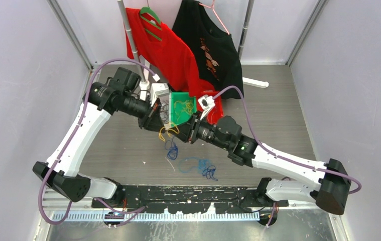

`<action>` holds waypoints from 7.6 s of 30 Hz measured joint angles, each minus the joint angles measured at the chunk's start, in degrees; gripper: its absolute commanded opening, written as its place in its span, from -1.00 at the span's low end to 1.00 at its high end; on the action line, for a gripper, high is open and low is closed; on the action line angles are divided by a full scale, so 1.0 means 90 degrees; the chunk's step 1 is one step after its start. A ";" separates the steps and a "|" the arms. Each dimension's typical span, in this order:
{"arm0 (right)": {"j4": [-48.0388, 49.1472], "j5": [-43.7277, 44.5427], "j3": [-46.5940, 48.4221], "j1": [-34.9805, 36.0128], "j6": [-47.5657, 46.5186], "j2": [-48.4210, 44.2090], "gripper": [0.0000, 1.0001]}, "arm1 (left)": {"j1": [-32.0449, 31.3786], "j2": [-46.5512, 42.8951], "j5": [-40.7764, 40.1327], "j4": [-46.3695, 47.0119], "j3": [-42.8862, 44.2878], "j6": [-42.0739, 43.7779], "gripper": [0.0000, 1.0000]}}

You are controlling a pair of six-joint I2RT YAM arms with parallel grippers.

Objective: Untangle the cables

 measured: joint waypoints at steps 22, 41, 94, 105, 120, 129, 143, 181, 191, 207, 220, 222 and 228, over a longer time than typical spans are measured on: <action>-0.2817 0.1545 -0.0126 -0.0005 -0.1183 -0.1399 0.38 | -0.0046 0.0187 -0.1931 0.1122 0.0221 0.0029 -1.00; -0.3883 0.3876 -0.0333 -0.0107 -0.1047 -0.2926 0.39 | -0.0777 0.3172 -0.4408 0.3701 0.0282 -0.0546 -1.00; -0.5578 0.4150 -0.0869 -0.0180 0.0818 -0.2837 0.14 | -0.2317 0.2220 -0.2144 0.2424 -0.2195 0.0627 0.32; -0.5870 0.4903 -0.0869 -0.0189 0.0920 -0.3356 0.06 | -0.2701 0.3111 -0.2550 0.3456 -0.2346 0.0542 0.06; -0.5918 0.5302 -0.0869 -0.0189 0.0935 -0.3524 0.04 | -0.3121 0.2895 -0.3611 0.4102 -0.2810 0.0617 -1.00; -0.5695 0.5156 -0.0860 -0.0189 0.0675 -0.3521 0.31 | -0.2480 0.1860 -0.2812 0.2220 -0.1455 0.0651 -1.00; -0.3254 0.2341 -0.0860 -0.0189 -0.1010 -0.2188 0.71 | -0.2106 0.1151 -0.2443 0.0799 0.0801 0.0267 -1.00; -0.3611 0.3534 -0.1717 -0.0189 -0.0299 -0.3874 0.44 | -0.1066 0.2905 -0.3262 0.4119 -0.1741 -0.2443 -0.07; -0.3526 0.3507 -0.1715 -0.0189 -0.0372 -0.3580 0.52 | -0.1066 0.2822 -0.2783 0.4240 -0.1766 -0.2756 -1.00; -0.1605 0.2623 -0.1180 -0.0187 -0.1263 -0.1061 0.61 | -0.1078 0.0911 -0.1222 0.2072 0.0236 -0.2752 -1.00; -0.0359 0.2514 -0.1001 0.0029 -0.1542 -0.0061 0.31 | -0.1090 0.0911 -0.0391 0.1110 0.1394 -0.2735 -1.00; -0.0257 0.2557 -0.1001 0.0066 -0.1528 0.0024 0.26 | -0.1090 0.0911 -0.0299 0.0962 0.1649 -0.2722 -1.00; 0.0075 0.2582 -0.1035 0.0073 -0.1345 0.0282 0.18 | -0.1090 0.0845 -0.0180 0.0724 0.2254 -0.2715 -1.00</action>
